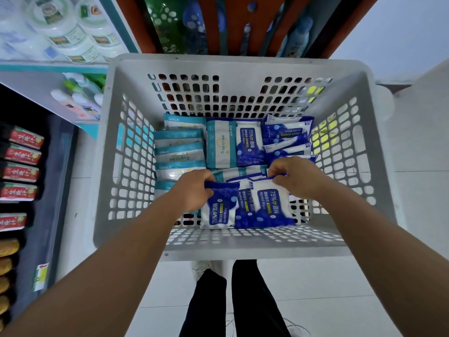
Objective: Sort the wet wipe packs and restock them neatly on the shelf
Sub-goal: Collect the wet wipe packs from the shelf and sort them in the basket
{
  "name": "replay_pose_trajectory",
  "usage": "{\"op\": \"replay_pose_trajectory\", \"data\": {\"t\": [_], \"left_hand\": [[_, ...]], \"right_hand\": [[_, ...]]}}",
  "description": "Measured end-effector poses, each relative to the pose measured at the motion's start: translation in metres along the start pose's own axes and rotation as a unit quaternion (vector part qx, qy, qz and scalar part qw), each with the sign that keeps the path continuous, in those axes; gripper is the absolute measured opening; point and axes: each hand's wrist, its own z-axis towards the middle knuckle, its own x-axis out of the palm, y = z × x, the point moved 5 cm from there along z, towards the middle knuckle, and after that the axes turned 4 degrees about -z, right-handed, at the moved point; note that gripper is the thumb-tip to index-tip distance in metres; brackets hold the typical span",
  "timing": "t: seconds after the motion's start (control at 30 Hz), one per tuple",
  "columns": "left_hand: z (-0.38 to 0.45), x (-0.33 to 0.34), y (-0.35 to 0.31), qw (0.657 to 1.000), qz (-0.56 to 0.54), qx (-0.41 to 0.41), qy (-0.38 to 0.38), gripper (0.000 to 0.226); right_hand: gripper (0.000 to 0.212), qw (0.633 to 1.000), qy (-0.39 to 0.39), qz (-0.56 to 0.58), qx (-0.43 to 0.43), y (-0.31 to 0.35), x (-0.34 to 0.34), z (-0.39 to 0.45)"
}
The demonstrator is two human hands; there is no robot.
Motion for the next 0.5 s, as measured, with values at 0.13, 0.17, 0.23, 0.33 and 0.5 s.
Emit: {"op": "replay_pose_trajectory", "data": {"t": [0.13, 0.17, 0.23, 0.33, 0.5], "left_hand": [[0.003, 0.005, -0.002, 1.000, -0.011, -0.011, -0.002, 0.018], [0.003, 0.005, -0.002, 1.000, -0.012, -0.012, -0.005, 0.018], [0.004, 0.005, -0.002, 1.000, -0.016, -0.013, -0.013, 0.019], [0.004, 0.006, -0.003, 0.999, -0.025, -0.015, -0.018, 0.020], [0.003, -0.001, -0.002, 0.996, -0.082, -0.036, -0.030, 0.019]], "right_hand": [[0.019, 0.990, 0.011, -0.142, 0.000, -0.014, -0.015, 0.002], [0.021, 0.981, 0.020, -0.191, 0.002, -0.017, -0.015, 0.002], [0.025, 0.960, 0.054, -0.276, -0.004, -0.023, -0.008, 0.004], [0.026, 0.954, 0.102, -0.283, -0.005, -0.025, 0.013, 0.010], [0.025, 0.998, 0.049, -0.048, 0.007, -0.005, 0.007, 0.012]]}}
